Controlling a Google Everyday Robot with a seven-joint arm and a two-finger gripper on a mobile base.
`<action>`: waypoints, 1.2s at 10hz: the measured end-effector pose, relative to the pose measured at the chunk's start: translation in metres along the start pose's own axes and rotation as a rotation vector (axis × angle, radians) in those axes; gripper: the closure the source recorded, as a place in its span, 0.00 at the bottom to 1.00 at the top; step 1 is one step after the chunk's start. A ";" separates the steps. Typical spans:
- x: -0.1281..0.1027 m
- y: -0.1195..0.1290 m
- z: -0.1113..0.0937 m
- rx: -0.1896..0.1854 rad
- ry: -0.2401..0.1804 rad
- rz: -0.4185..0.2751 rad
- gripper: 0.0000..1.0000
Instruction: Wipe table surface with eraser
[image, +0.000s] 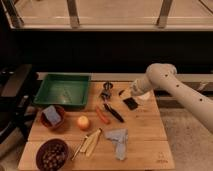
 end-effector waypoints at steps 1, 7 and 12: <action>0.000 0.003 0.003 -0.016 -0.013 0.001 1.00; 0.073 0.018 0.021 -0.062 -0.036 0.108 1.00; 0.132 0.008 0.015 -0.053 -0.014 0.205 1.00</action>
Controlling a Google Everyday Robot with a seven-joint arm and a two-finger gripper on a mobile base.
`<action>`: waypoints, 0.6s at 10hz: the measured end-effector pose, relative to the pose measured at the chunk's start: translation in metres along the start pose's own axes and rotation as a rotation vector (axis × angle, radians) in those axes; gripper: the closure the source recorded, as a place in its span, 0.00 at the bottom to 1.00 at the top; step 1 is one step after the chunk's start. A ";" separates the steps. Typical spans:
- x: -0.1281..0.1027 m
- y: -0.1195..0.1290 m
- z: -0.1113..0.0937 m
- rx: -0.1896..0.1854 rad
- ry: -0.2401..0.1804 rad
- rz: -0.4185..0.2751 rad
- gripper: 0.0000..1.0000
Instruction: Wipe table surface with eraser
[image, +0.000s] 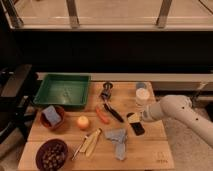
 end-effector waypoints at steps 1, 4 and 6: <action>-0.001 0.001 0.001 -0.001 0.001 -0.003 1.00; -0.001 0.001 0.001 0.000 0.002 -0.003 1.00; 0.006 -0.008 0.002 0.004 -0.014 0.035 1.00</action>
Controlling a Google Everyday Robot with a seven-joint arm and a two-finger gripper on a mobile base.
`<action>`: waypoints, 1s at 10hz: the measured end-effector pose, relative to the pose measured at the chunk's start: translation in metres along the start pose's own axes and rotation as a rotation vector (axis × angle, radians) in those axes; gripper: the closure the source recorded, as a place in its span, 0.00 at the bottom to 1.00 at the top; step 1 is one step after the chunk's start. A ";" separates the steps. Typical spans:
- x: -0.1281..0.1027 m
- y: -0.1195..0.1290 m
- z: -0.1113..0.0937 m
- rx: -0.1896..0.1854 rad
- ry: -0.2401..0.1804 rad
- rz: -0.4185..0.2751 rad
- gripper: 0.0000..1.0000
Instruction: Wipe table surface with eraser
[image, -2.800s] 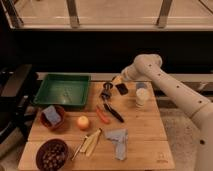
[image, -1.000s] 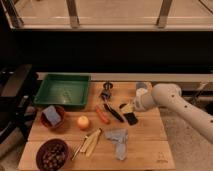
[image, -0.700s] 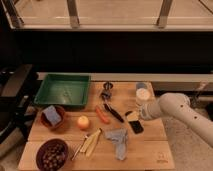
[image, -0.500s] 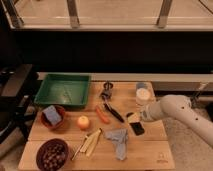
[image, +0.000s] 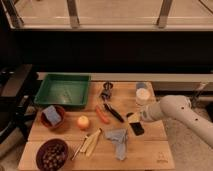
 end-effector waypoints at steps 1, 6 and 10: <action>0.008 -0.010 0.000 0.001 -0.008 0.025 1.00; 0.030 -0.046 0.009 0.025 -0.014 0.088 1.00; 0.038 -0.106 0.003 0.101 -0.001 0.138 1.00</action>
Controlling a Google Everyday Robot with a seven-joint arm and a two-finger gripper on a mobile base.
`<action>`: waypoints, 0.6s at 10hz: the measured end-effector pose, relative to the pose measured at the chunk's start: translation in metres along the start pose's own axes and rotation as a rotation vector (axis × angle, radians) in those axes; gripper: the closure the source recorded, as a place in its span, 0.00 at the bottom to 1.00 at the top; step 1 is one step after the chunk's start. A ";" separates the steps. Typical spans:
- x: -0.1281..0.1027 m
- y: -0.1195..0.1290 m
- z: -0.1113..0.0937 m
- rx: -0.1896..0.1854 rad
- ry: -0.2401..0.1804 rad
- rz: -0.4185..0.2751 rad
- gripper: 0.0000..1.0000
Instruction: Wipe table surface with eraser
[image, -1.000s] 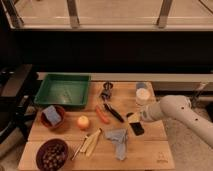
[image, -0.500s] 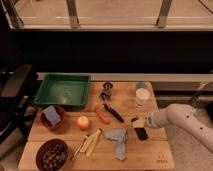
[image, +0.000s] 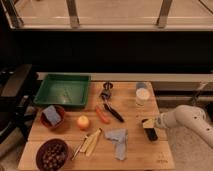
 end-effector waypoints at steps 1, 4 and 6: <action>-0.009 -0.011 0.000 0.020 0.000 0.005 1.00; -0.032 -0.018 0.009 0.037 0.007 -0.011 1.00; -0.036 -0.010 0.022 0.019 0.019 -0.030 1.00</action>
